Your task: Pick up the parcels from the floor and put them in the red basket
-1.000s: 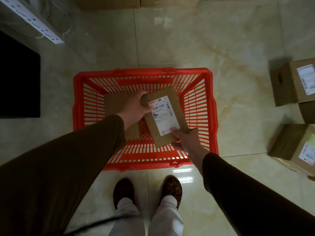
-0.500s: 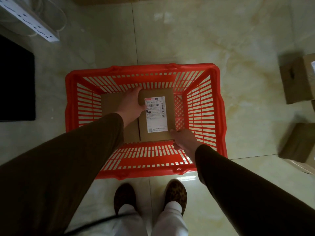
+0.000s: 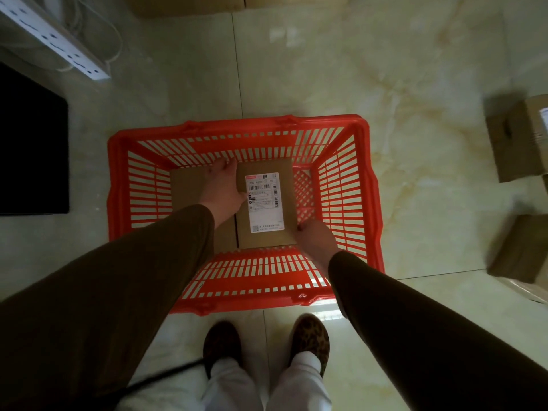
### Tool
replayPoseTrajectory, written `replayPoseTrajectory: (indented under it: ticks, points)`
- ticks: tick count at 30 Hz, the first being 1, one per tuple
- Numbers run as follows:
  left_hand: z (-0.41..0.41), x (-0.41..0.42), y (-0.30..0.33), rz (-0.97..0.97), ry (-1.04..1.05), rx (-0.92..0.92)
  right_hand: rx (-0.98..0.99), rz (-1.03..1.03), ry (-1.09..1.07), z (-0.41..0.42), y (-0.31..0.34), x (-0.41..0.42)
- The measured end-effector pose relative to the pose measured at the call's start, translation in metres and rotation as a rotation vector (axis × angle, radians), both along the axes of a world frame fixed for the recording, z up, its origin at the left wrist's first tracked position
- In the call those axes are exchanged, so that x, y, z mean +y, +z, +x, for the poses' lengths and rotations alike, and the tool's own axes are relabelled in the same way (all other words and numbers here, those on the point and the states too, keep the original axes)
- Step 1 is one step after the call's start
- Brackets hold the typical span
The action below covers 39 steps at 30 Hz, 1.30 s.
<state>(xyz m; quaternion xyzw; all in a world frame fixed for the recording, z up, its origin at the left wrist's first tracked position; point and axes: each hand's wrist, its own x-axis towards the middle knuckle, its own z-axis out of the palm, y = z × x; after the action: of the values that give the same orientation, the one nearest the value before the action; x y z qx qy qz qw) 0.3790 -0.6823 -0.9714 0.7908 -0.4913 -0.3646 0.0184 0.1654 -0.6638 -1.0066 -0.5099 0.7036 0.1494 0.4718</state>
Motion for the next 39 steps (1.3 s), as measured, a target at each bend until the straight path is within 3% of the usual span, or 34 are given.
replayPoseTrajectory:
  ticks: [4,9,18,25,39]
  points:
    - [-0.012,0.011,0.042,-0.034,0.049,0.083,-0.018,-0.033,0.044,0.001,0.035,0.000]
    - [-0.033,0.016,0.104,-0.057,0.005,0.110,-0.201,-0.252,-0.147,-0.012,0.120,-0.008]
    - [-0.113,0.018,0.219,-0.104,0.005,0.250,-0.165,-0.417,-0.313,-0.093,0.242,-0.003]
    - [-0.216,0.028,0.253,-0.084,-0.072,0.288,-0.165,-0.454,-0.476,-0.206,0.275,0.016]
    - [-0.413,0.016,0.255,-0.136,-0.069,0.356,-0.111,-0.441,-0.457,-0.413,0.295,-0.001]
